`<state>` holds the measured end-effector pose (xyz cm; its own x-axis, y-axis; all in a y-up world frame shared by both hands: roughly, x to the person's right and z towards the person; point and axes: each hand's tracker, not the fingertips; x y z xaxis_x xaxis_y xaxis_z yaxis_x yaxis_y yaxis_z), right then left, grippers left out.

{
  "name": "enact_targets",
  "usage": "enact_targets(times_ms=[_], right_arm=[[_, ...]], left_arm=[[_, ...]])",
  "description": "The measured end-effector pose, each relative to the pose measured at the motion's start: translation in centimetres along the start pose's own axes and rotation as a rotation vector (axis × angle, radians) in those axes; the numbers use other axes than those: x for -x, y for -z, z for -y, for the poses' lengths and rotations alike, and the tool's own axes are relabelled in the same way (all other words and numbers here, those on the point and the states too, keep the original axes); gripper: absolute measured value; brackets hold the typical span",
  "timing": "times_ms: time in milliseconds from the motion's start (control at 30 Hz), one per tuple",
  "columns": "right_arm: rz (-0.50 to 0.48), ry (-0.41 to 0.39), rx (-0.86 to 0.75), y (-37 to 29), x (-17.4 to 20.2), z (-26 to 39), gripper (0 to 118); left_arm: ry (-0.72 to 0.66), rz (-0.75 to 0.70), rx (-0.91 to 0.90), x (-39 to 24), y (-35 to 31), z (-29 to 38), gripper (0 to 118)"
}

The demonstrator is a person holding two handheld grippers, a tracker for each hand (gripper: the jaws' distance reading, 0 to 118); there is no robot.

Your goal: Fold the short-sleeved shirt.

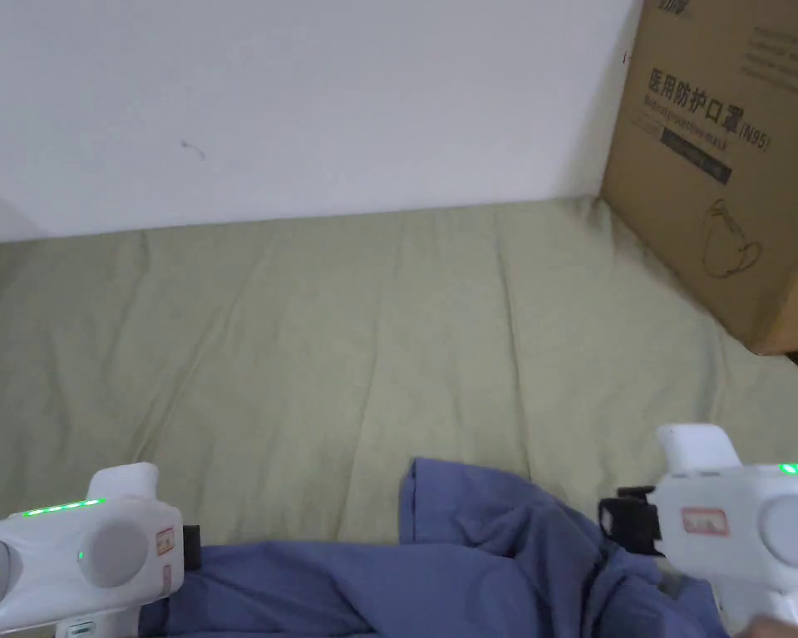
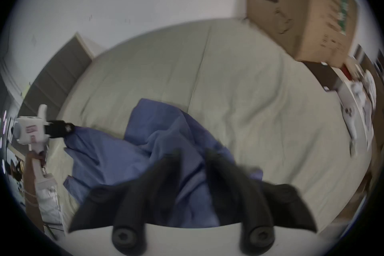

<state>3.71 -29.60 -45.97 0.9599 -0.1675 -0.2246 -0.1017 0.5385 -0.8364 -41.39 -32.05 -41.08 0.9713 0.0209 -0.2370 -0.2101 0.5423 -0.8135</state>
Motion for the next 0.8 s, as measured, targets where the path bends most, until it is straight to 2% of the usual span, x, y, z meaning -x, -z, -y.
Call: enact_targets(times_ms=[33,67,100,133,200,267,300,367,400,433,467,500,533,700,800], right_arm=[[0.021,-0.014,0.005,1.6,-0.2,-1.0,51],[0.078,-0.033,0.027,3.7,-0.3,-2.1,72],[0.109,-0.057,0.078,5.5,-0.6,-3.1,82],[0.119,-0.091,0.153,7.6,-0.8,-3.7,83],[0.187,-0.111,0.252,10.8,-0.7,-4.1,83],[0.169,-0.184,0.304,13.4,-0.6,-3.9,82],[0.163,-0.186,0.324,14.2,-0.6,-3.7,81],[0.159,-0.119,0.316,14.3,-0.8,-3.9,79],[0.163,-0.121,0.314,14.0,-0.7,-4.2,75],[0.157,-0.133,0.314,13.6,-0.6,-4.3,62],[0.155,-0.173,0.299,13.0,-0.3,-4.3,43],[0.167,-0.192,0.283,12.5,-0.2,-4.2,16],[0.177,-0.187,0.273,12.3,0.1,-4.2,3],[0.179,-0.163,0.284,11.2,0.0,-4.8,3],[0.117,-0.043,0.213,7.9,-1.4,-6.6,3]], left_arm=[[0.002,-0.002,-0.009,0.0,-0.3,-0.2,11],[0.003,0.0,-0.019,0.0,-0.6,-0.2,11],[0.002,0.001,-0.022,0.1,-0.8,-0.3,11],[0.001,0.0,-0.023,0.1,-0.8,-0.3,11],[0.001,-0.003,-0.019,0.2,-0.7,-0.3,11],[0.006,-0.002,-0.015,0.3,-0.7,-0.2,11],[0.01,-0.003,-0.015,0.2,-0.4,-0.1,11],[0.018,-0.013,-0.006,0.3,-0.2,0.0,11],[0.02,-0.012,-0.006,0.3,-0.1,0.0,11],[0.018,-0.01,0.0,0.3,-0.1,0.0,11],[0.014,-0.007,0.002,0.4,-0.2,0.0,11],[0.016,-0.005,-0.001,0.5,-0.3,0.0,11],[0.019,-0.006,-0.002,0.5,-0.4,0.0,11],[0.006,-0.015,-0.017,0.8,-2.4,-0.9,11],[0.032,-0.03,-0.054,0.9,-4.6,-2.0,11]])
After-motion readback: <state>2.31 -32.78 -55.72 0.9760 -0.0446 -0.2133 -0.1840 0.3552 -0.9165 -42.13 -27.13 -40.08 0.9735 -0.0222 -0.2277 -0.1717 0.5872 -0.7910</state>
